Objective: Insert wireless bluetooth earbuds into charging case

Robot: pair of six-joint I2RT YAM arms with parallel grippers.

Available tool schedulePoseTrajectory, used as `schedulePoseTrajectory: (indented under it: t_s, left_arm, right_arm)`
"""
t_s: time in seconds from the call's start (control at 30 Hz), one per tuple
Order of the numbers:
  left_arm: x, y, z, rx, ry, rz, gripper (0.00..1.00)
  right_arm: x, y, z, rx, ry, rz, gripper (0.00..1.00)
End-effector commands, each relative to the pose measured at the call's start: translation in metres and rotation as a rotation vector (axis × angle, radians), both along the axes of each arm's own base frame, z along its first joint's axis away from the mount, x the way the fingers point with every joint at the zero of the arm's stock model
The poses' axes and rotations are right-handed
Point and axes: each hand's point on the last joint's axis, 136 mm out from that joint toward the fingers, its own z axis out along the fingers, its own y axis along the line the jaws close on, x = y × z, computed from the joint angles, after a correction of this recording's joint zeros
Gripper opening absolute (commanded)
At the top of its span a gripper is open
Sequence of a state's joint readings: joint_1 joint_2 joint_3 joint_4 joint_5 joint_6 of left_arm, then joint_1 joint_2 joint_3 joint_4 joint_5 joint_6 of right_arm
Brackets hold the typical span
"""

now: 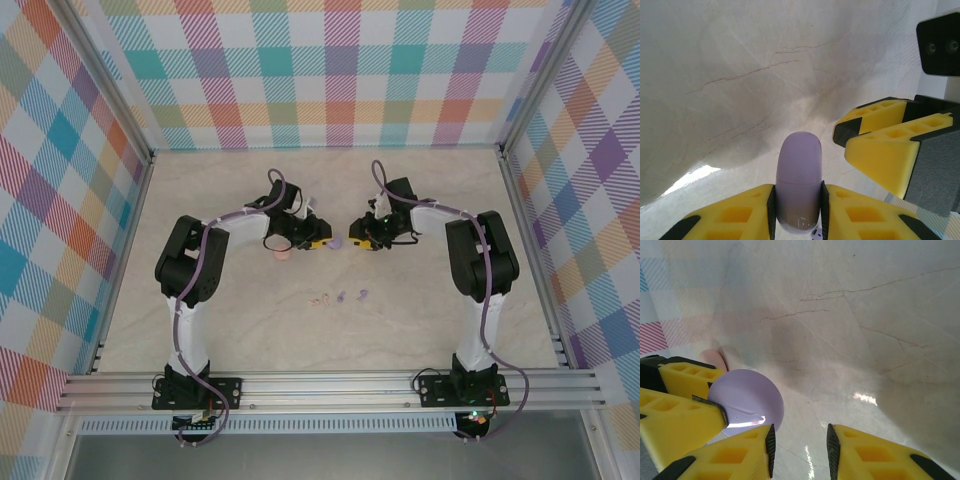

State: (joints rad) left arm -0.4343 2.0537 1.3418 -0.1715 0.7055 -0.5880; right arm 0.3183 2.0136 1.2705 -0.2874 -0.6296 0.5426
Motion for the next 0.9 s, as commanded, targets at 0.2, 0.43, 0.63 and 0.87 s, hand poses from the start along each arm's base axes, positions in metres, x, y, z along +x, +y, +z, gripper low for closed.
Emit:
schedulePoseTrajectory:
  t_s: [0.2,0.43,0.63,0.87]
  left_arm:
    - [0.008,-0.007,0.021,-0.072,-0.090,0.016,0.29]
    - [0.013,-0.011,0.067,-0.198,-0.215,0.024,0.30]
    - [0.011,-0.016,0.101,-0.277,-0.293,-0.011,0.30]
    - [0.001,-0.022,0.129,-0.336,-0.357,-0.061,0.31]
  right_arm:
    - [0.000,0.007,0.034,0.165,-0.074,0.030,0.42]
    - [0.006,-0.010,0.078,0.278,-0.175,0.034,0.54]
    - [0.004,-0.014,0.096,0.351,-0.201,0.061,0.67]
    - [-0.001,-0.009,0.117,0.421,-0.235,0.104,0.71]
